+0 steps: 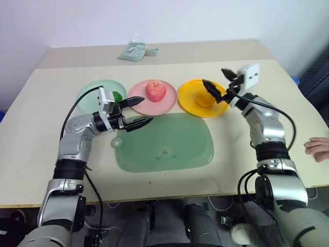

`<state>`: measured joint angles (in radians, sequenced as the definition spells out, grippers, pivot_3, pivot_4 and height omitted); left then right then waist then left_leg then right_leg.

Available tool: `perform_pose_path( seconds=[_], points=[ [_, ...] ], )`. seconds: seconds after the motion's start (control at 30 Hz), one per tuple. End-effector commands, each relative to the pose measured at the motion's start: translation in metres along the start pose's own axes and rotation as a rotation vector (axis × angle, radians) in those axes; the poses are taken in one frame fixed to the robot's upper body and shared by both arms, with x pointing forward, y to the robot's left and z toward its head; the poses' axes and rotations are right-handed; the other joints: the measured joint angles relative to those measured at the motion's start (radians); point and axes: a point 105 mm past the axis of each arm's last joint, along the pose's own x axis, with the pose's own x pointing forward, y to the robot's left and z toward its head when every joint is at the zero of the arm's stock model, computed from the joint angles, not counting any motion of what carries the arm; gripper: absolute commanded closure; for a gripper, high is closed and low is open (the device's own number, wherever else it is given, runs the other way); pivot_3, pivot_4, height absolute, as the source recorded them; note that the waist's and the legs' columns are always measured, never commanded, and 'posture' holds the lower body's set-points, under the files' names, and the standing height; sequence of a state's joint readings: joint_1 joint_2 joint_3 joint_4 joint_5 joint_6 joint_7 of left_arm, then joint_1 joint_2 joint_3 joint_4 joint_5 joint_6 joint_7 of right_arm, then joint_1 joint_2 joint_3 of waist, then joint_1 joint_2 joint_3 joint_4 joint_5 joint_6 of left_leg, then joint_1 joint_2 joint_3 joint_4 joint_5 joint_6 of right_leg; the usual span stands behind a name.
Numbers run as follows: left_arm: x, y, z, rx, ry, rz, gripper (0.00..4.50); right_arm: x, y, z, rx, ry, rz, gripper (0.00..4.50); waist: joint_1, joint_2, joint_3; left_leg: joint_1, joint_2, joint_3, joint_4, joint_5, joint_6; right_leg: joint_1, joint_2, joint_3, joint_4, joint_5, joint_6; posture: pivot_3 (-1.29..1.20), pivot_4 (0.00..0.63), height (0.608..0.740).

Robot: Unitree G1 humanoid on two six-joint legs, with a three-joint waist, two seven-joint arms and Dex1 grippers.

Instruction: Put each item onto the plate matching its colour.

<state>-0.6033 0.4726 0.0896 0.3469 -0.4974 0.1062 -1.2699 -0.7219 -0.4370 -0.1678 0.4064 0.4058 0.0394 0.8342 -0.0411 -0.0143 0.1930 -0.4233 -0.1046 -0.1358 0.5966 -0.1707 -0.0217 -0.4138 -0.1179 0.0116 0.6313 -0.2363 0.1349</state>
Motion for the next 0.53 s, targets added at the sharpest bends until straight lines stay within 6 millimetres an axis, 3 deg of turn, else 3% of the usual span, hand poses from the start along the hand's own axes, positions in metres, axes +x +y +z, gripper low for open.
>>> perform_pose_path(
  seconds=[0.03,0.13,0.2,0.37,0.53],
  points=[
    [-0.013,0.004,0.019,0.024,-0.022,-0.030,0.00,-0.018,0.052,0.029,0.025,-0.072,0.303,0.02,0.000,0.000,0.000,0.000,0.000,0.000,0.000,0.000,0.000,0.000,0.000,0.000,0.000,0.000,0.000,0.00,0.150,0.740],
    [-0.027,0.006,0.018,0.033,0.036,-0.058,0.00,-0.049,0.106,0.032,0.065,0.002,0.566,0.02,0.000,0.000,0.000,0.000,0.000,0.000,0.001,0.000,0.000,0.000,0.000,0.000,0.000,0.000,0.000,0.00,0.150,0.740],
    [-0.036,0.008,0.018,0.035,0.066,-0.074,0.00,-0.069,0.131,0.028,0.028,0.089,0.668,0.02,0.003,0.000,0.000,0.000,0.000,0.000,0.000,0.000,0.000,0.000,0.000,0.000,0.000,0.000,0.000,0.00,0.150,0.740],
    [-0.042,0.011,0.020,0.016,0.084,-0.089,0.00,-0.076,0.124,0.015,-0.007,0.162,0.574,0.02,0.002,0.000,0.000,0.001,0.001,0.001,0.001,0.000,0.000,0.001,-0.001,0.001,-0.002,-0.002,-0.003,0.00,0.150,0.740],
    [-0.030,0.006,0.014,0.004,0.088,-0.136,0.00,-0.072,0.120,-0.001,0.025,0.160,0.494,0.02,0.014,0.000,0.000,0.000,0.001,0.001,0.001,0.000,0.000,0.001,-0.001,0.001,-0.002,-0.002,-0.002,0.00,0.150,0.740]
  ],
)
